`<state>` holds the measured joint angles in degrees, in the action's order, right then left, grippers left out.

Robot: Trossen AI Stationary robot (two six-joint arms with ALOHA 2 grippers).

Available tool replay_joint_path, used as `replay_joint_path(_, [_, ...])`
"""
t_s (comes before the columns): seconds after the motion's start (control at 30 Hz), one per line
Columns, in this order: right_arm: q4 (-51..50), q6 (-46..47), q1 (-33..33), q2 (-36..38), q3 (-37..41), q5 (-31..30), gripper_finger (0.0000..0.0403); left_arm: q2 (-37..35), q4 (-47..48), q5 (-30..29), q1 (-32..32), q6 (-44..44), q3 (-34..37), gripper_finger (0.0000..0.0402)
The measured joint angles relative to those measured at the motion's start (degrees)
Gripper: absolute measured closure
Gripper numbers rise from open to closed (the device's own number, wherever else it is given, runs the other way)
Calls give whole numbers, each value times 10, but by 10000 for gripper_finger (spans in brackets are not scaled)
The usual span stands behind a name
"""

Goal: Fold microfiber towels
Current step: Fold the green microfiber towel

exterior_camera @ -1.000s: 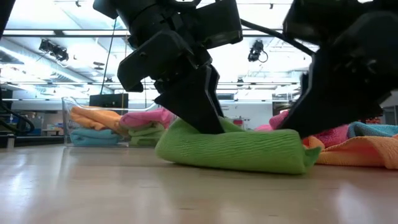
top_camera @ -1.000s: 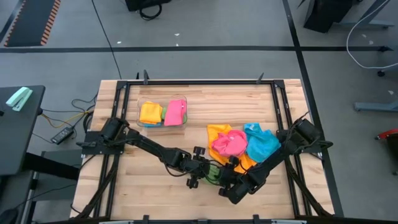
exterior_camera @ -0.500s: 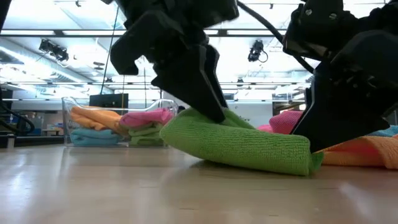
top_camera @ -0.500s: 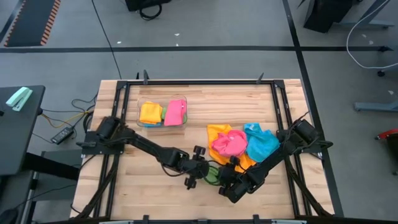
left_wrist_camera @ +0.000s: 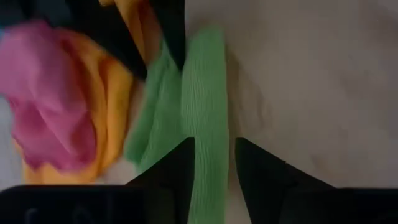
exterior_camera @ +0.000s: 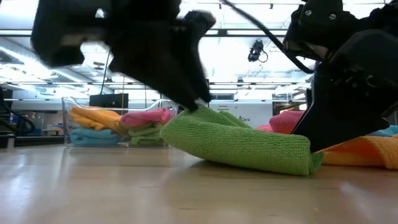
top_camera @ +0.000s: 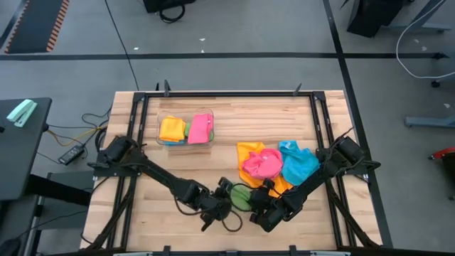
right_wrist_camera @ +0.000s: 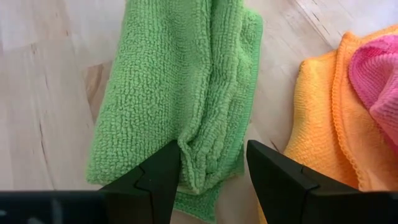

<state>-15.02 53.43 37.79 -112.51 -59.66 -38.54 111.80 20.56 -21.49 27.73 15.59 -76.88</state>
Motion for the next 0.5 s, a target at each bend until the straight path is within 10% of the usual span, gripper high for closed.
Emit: replay_joint_path(0.5, [25, -18, -3, -1, 1, -4, 207, 59, -35, 155, -112, -102, 0, 288])
